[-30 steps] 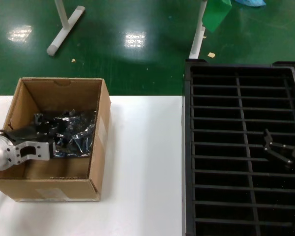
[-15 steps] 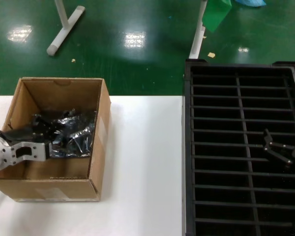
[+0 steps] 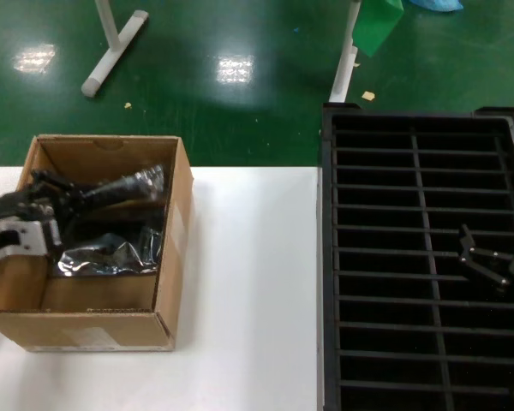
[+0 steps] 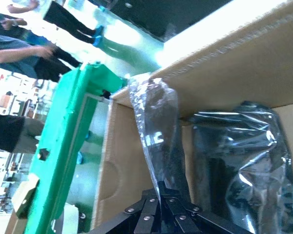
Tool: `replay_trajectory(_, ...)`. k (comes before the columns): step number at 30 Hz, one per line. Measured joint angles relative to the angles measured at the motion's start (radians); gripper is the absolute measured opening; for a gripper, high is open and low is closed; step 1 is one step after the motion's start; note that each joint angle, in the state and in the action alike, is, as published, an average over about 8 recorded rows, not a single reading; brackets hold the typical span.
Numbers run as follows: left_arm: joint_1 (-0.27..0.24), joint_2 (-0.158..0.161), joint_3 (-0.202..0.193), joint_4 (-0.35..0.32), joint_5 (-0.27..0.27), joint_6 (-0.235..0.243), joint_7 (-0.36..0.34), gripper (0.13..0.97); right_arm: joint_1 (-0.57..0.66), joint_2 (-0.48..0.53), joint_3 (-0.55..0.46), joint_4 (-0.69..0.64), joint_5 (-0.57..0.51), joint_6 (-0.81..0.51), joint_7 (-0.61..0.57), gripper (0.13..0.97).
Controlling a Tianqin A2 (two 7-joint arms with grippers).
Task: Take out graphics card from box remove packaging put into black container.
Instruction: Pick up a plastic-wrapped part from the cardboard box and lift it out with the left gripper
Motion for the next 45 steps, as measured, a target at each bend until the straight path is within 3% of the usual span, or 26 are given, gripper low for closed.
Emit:
replay_trajectory(7, 0.039, -0.063, -0.052, -0.064, -0.059, 0.070, -0.031, 0.142, 0.000, 0.000, 0.000, 0.000, 0.000, 0.000, 0.000, 0.966)
replay_trajectory(16, 0.140, -0.160, -0.125, -0.174, -0.158, 0.213, -0.053, 0.142, 0.000, 0.000, 0.000, 0.000, 0.000, 0.000, 0.000, 0.966)
replay_trajectory(22, 0.194, -0.229, -0.154, -0.284, -0.195, 0.278, -0.105, 0.142, 0.000, 0.000, 0.000, 0.000, 0.000, 0.000, 0.000, 0.966)
replay_trajectory(31, 0.225, -0.325, -0.188, -0.445, -0.240, 0.358, -0.203, 0.142, 0.000, 0.000, 0.000, 0.000, 0.000, 0.000, 0.000, 0.966)
replay_trajectory(37, 0.229, -0.360, -0.225, -0.501, -0.301, 0.445, -0.194, 0.142, 0.000, 0.000, 0.000, 0.000, 0.000, 0.000, 0.000, 0.966)
replay_trajectory(45, 0.237, -0.378, -0.263, -0.524, -0.372, 0.542, -0.185, 0.142, 0.000, 0.000, 0.000, 0.000, 0.000, 0.000, 0.000, 0.966)
